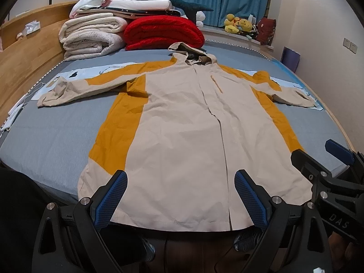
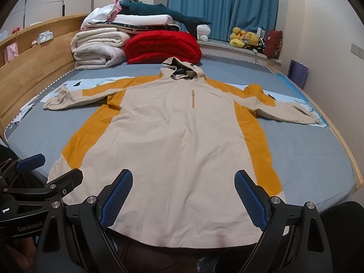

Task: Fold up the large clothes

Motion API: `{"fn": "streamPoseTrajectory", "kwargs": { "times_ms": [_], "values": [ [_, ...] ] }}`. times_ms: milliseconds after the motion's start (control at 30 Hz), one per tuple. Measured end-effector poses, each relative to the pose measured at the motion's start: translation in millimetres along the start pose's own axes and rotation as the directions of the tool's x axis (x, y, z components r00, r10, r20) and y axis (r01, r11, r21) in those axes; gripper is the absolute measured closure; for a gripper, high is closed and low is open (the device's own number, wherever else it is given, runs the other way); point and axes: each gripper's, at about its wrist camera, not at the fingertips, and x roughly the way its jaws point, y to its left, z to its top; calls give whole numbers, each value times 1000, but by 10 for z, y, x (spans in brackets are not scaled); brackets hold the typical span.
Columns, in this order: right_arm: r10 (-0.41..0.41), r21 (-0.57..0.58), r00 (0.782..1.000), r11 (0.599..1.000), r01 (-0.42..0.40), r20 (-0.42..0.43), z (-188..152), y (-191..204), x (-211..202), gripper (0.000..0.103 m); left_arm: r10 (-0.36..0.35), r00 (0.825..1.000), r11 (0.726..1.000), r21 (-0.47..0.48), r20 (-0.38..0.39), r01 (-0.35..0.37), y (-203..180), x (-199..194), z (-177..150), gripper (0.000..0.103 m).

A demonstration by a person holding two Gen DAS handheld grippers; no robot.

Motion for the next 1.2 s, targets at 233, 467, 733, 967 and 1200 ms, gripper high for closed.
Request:
{"fn": "streamPoseTrajectory", "kwargs": {
  "times_ms": [233, 467, 733, 967, 1200],
  "values": [
    [-18, 6, 998, 1000, 17, 61, 96, -38, -129, 13, -22, 999, 999, 48, 44, 20, -48, -99, 74, 20],
    [-26, -8, 995, 1000, 27, 99, 258, -96, -191, 15, 4, 1000, 999, 47, -7, -4, -36, -171, 361, 47],
    [7, 11, 992, 1000, -8, 123, 700, -250, -77, 20, 12, 996, 998, 57, 88, -17, 129, -233, 901, 60],
    [17, 11, 977, 1000, -20, 211, 1438, -328, 177, 32, 42, 987, 998, 33, 153, -47, 420, 66, 1721, 76],
    [57, 21, 963, 998, -65, 264, 2218, -335, 644, 50, 92, 982, 995, 12, 166, -95, 862, 662, 2512, 81]
  ]
}}
